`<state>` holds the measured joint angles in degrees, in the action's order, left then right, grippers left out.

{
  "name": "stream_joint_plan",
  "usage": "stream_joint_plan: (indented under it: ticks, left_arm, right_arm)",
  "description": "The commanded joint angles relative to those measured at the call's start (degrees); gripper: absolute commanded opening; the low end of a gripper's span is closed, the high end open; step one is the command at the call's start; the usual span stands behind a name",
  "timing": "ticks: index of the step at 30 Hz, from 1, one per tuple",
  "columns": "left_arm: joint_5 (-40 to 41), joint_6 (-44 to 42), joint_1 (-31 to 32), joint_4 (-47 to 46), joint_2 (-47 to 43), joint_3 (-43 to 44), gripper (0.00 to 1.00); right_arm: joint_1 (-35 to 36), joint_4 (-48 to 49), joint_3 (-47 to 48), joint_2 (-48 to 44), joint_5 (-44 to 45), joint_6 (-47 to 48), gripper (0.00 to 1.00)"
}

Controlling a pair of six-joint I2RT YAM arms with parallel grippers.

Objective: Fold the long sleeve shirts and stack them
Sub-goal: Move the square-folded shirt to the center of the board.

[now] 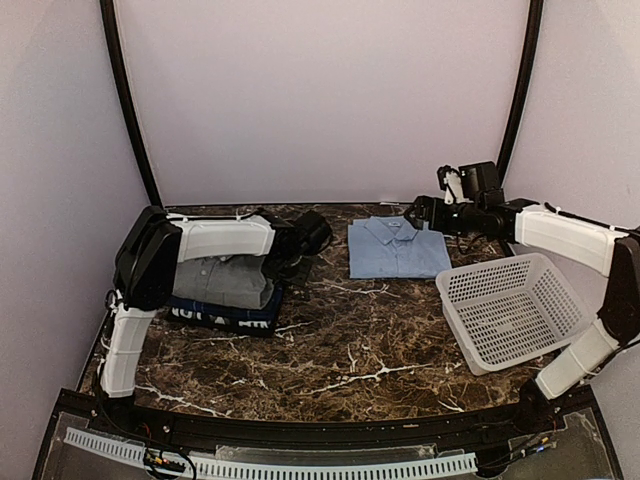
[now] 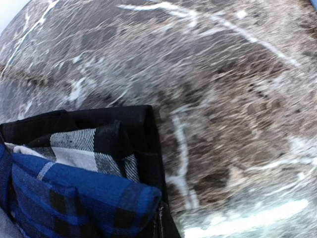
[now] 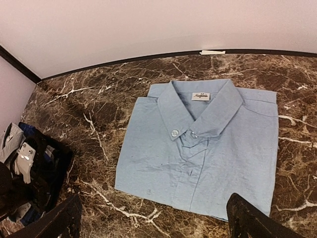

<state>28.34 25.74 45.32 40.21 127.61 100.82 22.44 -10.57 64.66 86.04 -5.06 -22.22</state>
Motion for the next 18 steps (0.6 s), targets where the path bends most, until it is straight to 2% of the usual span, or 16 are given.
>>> stream_joint_plan:
  ticks: [1,8,18]
  left_arm:
    - [-4.7,0.2,0.8,-2.2,1.8,5.6,0.00]
    - [-8.3,0.1,0.8,-2.2,6.4,13.8,0.00]
    - [-12.7,-0.1,0.7,-1.9,14.0,26.2,0.00]
  right_arm:
    - [-2.8,2.8,-2.3,-2.3,-0.5,-2.0,0.99]
    - [-8.2,4.3,-3.9,1.0,-9.9,-3.5,0.98]
    - [-9.6,0.9,-1.1,6.7,-6.2,-0.4,0.97]
